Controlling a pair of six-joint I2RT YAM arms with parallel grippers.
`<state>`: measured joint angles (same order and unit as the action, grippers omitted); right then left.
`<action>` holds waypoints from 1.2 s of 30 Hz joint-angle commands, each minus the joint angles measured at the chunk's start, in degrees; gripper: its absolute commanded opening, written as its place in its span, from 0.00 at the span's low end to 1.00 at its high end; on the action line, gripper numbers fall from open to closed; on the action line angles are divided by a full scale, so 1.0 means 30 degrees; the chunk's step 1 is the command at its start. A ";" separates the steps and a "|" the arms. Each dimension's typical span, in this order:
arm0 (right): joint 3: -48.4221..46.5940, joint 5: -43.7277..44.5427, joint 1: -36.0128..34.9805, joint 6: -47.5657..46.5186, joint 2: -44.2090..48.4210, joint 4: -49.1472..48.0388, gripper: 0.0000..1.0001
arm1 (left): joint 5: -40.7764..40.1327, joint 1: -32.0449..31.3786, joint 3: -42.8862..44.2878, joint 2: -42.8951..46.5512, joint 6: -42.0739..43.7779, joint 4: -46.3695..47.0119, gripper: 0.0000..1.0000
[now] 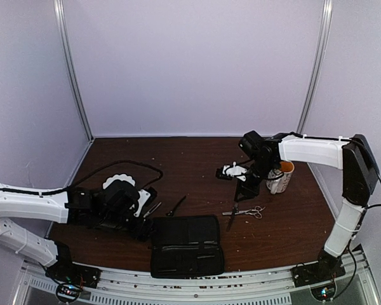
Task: Sort the hair-cutting tools
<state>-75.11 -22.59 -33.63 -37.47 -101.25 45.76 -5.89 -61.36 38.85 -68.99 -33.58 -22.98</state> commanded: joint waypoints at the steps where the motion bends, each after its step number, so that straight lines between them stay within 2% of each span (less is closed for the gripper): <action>1: -0.0897 -0.1292 -0.0129 0.0539 -0.0799 0.1780 0.37 | -0.0077 -0.0083 -0.0318 0.0463 -0.0590 0.1351 0.68; 14: -0.2307 -0.0918 -0.0129 0.1792 -0.3338 0.2276 0.37 | 0.0187 -0.0083 -0.0294 0.0068 -0.0622 0.1611 0.67; 27: -0.2205 -0.1098 -0.0129 0.1902 -0.3952 0.2760 0.29 | 0.0410 -0.0083 -0.0243 0.0086 -0.0596 0.1630 0.66; 32: -0.2243 -0.0827 -0.0002 0.2297 -0.4024 0.2539 0.31 | 0.0410 -0.0083 -0.0177 0.0072 -0.0580 0.1655 0.66; 36: -0.2359 -0.0997 0.0166 0.2415 -0.4235 0.2673 0.29 | 0.0397 -0.0083 -0.0218 0.0166 -0.0613 0.1681 0.65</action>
<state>-80.55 -24.88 -33.58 -31.24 -112.84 53.08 -5.21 -61.36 38.30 -68.58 -35.09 -20.56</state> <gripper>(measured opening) 0.305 0.650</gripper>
